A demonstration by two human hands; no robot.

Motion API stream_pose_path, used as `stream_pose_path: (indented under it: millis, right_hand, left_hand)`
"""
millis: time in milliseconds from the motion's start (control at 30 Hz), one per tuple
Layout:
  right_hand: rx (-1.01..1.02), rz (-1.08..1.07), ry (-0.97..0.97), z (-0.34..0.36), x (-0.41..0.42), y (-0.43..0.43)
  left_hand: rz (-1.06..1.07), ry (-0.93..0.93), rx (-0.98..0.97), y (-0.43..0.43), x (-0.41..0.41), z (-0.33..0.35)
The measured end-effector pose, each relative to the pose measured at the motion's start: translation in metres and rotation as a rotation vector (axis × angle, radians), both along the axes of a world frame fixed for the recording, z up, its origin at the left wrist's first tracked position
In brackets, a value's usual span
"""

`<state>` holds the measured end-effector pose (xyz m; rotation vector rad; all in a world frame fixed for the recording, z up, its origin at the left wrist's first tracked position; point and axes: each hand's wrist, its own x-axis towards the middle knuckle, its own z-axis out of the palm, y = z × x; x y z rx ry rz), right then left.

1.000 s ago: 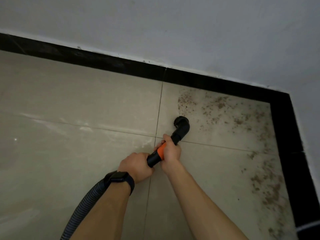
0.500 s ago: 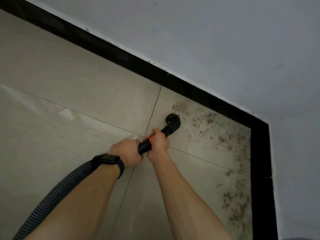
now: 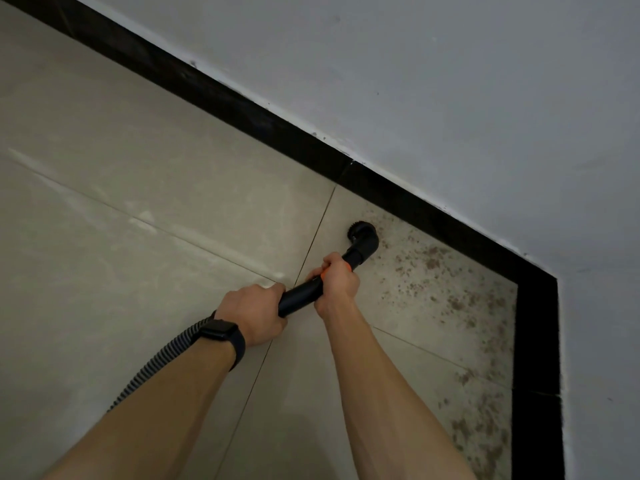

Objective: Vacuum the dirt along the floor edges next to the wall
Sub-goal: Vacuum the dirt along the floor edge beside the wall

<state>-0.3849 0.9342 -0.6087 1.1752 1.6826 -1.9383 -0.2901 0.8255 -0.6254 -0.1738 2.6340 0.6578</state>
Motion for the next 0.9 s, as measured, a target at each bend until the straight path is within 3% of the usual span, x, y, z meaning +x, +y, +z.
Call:
stream_pose_path:
  millis: [433, 900]
  right_hand:
    - [0.007, -0.003, 0.022, -0.007, -0.048, 0.006]
    - [-0.113, -0.059, 0.047, -0.016, -0.079, -0.020]
  left_hand:
    - [0.024, 0.057, 0.058, 0.007, -0.048, -0.007]
    - [-0.012, 0.105, -0.020, -0.029, -0.082, -0.012]
